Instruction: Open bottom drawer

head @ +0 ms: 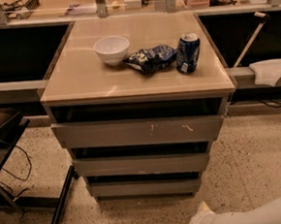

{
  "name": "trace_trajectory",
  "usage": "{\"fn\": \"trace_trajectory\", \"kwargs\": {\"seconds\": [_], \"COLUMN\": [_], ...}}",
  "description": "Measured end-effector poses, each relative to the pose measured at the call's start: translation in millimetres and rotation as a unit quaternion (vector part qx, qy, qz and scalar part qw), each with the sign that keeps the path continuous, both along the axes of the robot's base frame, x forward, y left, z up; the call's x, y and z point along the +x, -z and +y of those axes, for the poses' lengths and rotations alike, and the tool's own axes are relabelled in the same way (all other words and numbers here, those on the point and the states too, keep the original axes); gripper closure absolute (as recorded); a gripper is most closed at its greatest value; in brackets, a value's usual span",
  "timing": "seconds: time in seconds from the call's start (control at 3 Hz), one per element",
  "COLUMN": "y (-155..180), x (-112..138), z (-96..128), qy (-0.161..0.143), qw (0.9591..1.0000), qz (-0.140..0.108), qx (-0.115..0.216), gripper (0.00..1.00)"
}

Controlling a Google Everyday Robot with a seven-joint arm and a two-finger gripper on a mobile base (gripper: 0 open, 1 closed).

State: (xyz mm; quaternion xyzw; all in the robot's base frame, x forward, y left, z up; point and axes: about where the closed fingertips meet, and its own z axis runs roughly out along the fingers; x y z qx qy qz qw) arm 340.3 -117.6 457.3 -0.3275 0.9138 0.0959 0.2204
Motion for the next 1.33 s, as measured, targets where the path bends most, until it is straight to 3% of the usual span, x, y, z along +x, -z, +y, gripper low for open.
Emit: {"fn": "trace_trajectory", "kwargs": {"seconds": [0.33, 0.67, 1.0, 1.33], "y": [6, 6, 17, 50], "x": [-7, -7, 4, 43], "z": [-38, -38, -43, -62], "qy": [0.043, 0.043, 0.043, 0.051], "qw": [0.9984, 0.9984, 0.9977, 0.9941], "qz": [0.002, 0.002, -0.016, -0.058], "qx": [-0.037, -0.037, -0.051, -0.076], "gripper": [0.0, 0.0, 0.0, 0.0]}}
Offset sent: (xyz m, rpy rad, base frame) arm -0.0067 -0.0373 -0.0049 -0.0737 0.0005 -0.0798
